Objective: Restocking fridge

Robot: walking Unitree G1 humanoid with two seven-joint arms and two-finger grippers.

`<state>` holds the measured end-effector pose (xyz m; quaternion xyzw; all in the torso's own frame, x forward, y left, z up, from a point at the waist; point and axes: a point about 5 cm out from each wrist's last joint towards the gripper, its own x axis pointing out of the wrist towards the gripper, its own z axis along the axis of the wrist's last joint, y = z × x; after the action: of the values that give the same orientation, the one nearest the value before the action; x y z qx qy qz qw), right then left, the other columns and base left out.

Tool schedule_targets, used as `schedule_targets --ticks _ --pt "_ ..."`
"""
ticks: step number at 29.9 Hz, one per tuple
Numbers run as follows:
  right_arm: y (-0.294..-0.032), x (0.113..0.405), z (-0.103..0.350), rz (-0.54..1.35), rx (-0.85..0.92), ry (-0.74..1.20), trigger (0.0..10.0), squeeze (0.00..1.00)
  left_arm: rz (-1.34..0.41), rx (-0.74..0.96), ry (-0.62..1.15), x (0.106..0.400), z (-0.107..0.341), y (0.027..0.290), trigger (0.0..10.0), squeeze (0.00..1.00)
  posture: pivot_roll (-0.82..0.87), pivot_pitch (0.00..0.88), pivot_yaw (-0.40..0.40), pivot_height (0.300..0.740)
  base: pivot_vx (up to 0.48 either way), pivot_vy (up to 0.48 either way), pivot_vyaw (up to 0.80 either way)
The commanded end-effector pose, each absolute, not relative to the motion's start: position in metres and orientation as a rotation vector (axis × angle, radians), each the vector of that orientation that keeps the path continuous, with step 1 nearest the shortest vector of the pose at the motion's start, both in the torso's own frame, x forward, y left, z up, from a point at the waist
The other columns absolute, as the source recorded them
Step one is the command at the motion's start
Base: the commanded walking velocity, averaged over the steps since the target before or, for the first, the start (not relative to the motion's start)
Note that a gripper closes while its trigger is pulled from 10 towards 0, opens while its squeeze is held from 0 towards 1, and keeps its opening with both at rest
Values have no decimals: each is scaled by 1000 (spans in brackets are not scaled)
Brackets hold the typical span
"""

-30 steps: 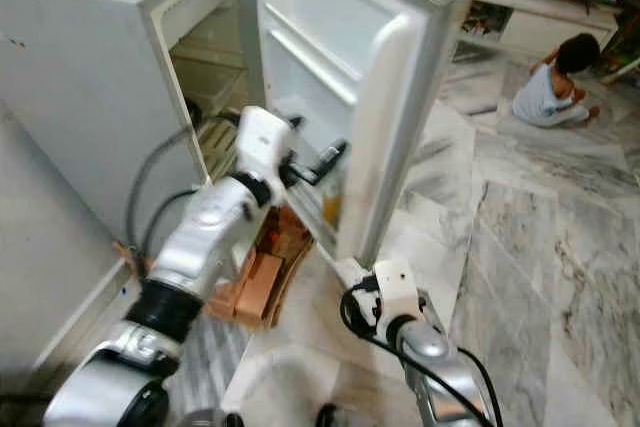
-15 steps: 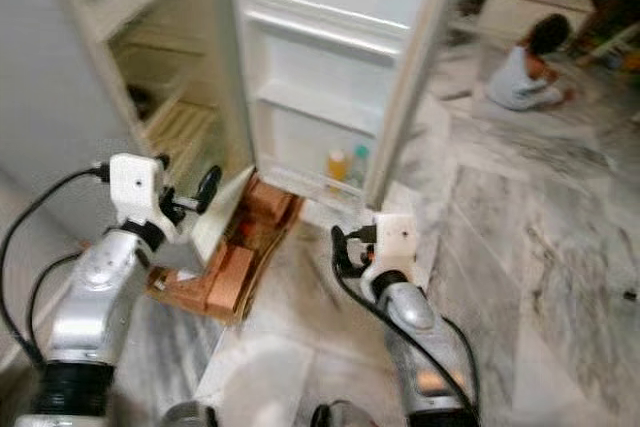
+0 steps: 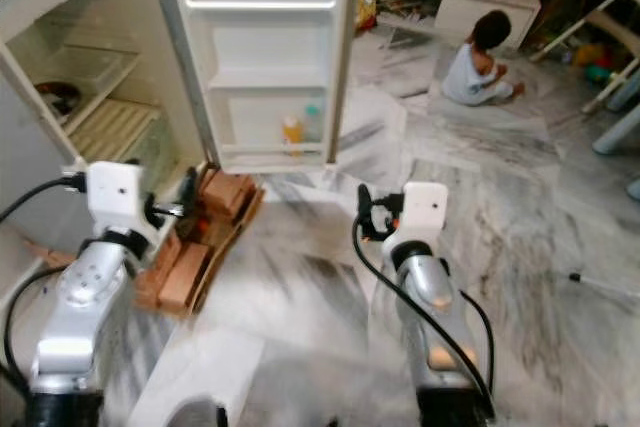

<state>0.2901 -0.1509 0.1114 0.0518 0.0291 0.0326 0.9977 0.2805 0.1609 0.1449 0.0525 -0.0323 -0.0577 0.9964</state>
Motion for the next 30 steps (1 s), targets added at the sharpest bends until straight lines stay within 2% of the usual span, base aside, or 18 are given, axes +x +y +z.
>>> schedule_targets --ticks 1,5,13,30 --pt "-144 292 118 83 105 33 10000 0 -86 116 -34 277 140 167 10000 0 105 90 -56 740 454 0 -800" --pt "-147 291 121 73 101 17 10000 0 -37 75 9 268 135 174 10000 0 92 87 -48 740 464 0 -800" --pt "-153 283 118 48 91 25 10000 0 12 128 67 249 120 187 10000 0 76 71 -45 740 480 0 -800" --pt "-150 287 125 65 119 -6 10000 0 32 117 -24 264 136 177 10000 0 75 42 -55 740 480 0 -800"
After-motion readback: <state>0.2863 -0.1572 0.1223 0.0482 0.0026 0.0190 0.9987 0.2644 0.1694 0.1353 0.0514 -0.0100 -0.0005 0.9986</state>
